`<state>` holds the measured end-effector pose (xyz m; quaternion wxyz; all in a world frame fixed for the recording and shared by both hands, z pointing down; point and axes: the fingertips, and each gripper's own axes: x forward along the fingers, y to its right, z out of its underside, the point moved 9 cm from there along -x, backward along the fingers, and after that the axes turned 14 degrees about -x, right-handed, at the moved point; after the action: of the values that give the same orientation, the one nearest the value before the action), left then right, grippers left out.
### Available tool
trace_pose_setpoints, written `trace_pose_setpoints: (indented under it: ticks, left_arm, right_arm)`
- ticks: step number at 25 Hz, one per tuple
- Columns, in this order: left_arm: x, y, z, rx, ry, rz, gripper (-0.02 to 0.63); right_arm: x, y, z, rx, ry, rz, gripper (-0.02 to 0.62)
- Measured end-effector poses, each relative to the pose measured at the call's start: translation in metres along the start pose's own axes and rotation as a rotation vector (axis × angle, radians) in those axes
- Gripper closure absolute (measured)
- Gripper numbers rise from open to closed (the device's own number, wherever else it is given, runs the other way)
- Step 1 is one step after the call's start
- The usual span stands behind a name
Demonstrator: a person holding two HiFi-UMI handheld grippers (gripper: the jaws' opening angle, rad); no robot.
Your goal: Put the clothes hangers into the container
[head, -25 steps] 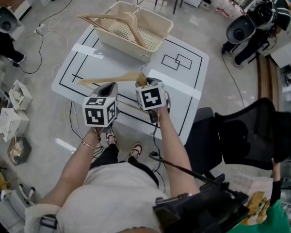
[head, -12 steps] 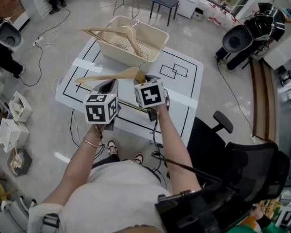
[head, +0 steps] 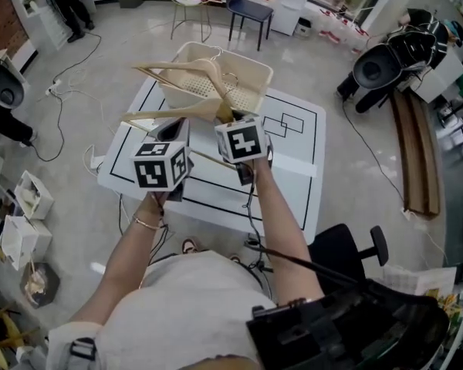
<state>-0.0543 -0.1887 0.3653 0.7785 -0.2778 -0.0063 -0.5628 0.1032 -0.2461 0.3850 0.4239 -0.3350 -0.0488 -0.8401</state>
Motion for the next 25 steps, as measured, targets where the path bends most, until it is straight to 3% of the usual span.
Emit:
trace_pose_setpoints:
  ticks: [3,10,25]
  left_arm:
    - [0.004,-0.012,-0.015,0.021,-0.002,0.025,0.605]
    - [0.019,-0.023,-0.051,0.049,0.016,0.084,0.606]
    - [0.088,-0.025,-0.12,0.05,0.093,0.06,0.606]
  right_arm:
    - [0.006,0.01,-0.02,-0.008,0.033,0.081,0.41]
    - [0.015,0.024,-0.059,0.024,0.058,0.124,0.41]
    - [0.055,0.104,-0.141,0.074,0.163,0.068,0.41]
